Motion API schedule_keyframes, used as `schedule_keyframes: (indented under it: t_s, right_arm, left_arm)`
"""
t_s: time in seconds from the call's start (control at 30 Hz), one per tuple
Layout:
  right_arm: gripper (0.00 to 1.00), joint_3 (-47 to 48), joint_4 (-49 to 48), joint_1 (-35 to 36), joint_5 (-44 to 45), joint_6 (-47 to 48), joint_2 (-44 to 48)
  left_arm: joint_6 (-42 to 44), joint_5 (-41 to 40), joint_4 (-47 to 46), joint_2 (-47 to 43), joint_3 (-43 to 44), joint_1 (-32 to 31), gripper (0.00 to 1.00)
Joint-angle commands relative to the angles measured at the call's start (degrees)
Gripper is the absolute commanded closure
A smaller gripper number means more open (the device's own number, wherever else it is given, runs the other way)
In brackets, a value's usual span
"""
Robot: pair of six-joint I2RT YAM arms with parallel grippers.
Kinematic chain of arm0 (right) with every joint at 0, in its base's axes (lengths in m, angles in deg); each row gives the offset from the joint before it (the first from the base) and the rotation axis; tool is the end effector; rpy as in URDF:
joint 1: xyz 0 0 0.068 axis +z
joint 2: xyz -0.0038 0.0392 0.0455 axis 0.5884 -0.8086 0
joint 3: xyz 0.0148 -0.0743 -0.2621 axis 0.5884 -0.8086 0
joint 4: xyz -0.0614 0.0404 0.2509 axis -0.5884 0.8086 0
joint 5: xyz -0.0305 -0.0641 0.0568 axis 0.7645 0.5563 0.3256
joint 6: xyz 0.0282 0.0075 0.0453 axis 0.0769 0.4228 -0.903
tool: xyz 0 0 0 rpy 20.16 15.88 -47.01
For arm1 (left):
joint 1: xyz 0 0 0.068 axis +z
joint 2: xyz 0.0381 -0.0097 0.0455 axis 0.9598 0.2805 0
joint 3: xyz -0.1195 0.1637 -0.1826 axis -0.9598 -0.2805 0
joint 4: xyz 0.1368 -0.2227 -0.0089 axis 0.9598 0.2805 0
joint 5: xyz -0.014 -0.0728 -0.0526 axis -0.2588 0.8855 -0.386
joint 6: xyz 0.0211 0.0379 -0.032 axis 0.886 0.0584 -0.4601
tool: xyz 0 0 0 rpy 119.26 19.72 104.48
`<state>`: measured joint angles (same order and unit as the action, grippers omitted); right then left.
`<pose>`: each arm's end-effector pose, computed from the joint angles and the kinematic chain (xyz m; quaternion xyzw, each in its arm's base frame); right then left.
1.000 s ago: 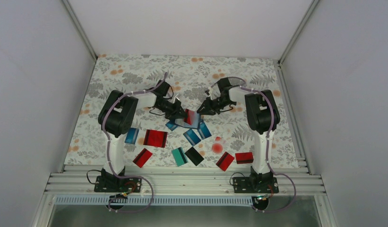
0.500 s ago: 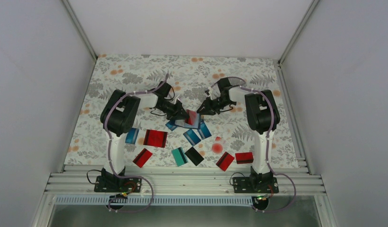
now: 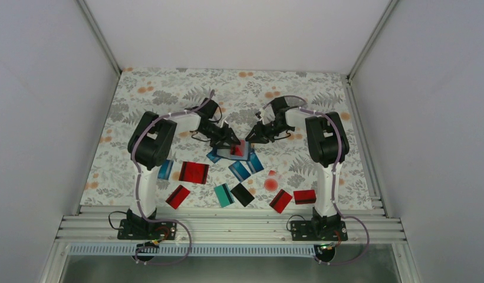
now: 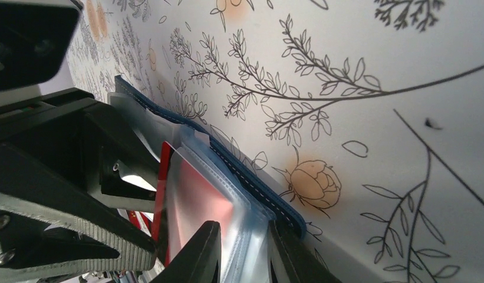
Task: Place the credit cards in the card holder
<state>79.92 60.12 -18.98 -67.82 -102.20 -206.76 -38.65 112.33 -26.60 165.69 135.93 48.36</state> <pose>0.3770 0.1445 0.1090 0.0735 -0.8974 -0.4347 0.0201 0.3550 -0.1993 0.1144 0.0017 -0.8880 0.4515 0.0873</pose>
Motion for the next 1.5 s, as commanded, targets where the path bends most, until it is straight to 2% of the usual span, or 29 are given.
schedule_keyframes:
  t_s: [0.0,0.13,0.47,0.7,0.87,1.03,1.13,1.2,1.33,1.47]
  right_arm:
    - [0.78,0.1,2.7,0.4,3.6,1.2,-0.3]
    - [0.78,0.5,2.9,0.4,3.5,1.1,-0.5]
    - [0.78,0.9,3.1,0.4,3.2,1.1,-0.5]
    - [0.78,2.0,3.9,0.5,3.4,1.6,0.1]
    - [0.76,2.5,4.9,0.4,3.5,2.7,0.4]
    - [0.75,4.3,5.5,0.4,3.6,2.6,1.0]
    - [0.73,6.1,6.9,0.4,3.9,2.6,1.8]
    - [0.72,7.0,7.5,0.4,3.9,2.3,3.0]
    - [0.7,6.8,7.1,0.4,2.5,0.1,5.5]
    - [0.7,0.9,2.3,1.2,-1.9,-6.2,9.4]
  left_arm:
    - [2.8,-7.7,9.7,2.2,5.7,-1.7,0.59]
    - [3.7,-10.9,14.4,3.3,9.6,-3.2,0.51]
    - [5.0,-16.7,22.4,6.4,15.9,-5.4,0.38]
    - [3.4,-19.4,23.4,2.9,15.9,-5.1,0.24]
    - [2.7,-17.2,22.0,0.0,15.3,-4.2,0.04]
    - [3.1,-16.1,22.1,-2.1,14.9,-4.1,0.01]
    - [4.9,-17.1,22.5,-3.6,14.8,-4.1,0.05]
    - [6.2,-18.6,23.1,-4.4,14.4,-4.0,0.12]
    - [8.9,-18.6,22.1,-4.7,12.2,-4.0,0.38]
    - [11.1,-19.6,22.6,-4.1,11.4,-4.1,0.57]
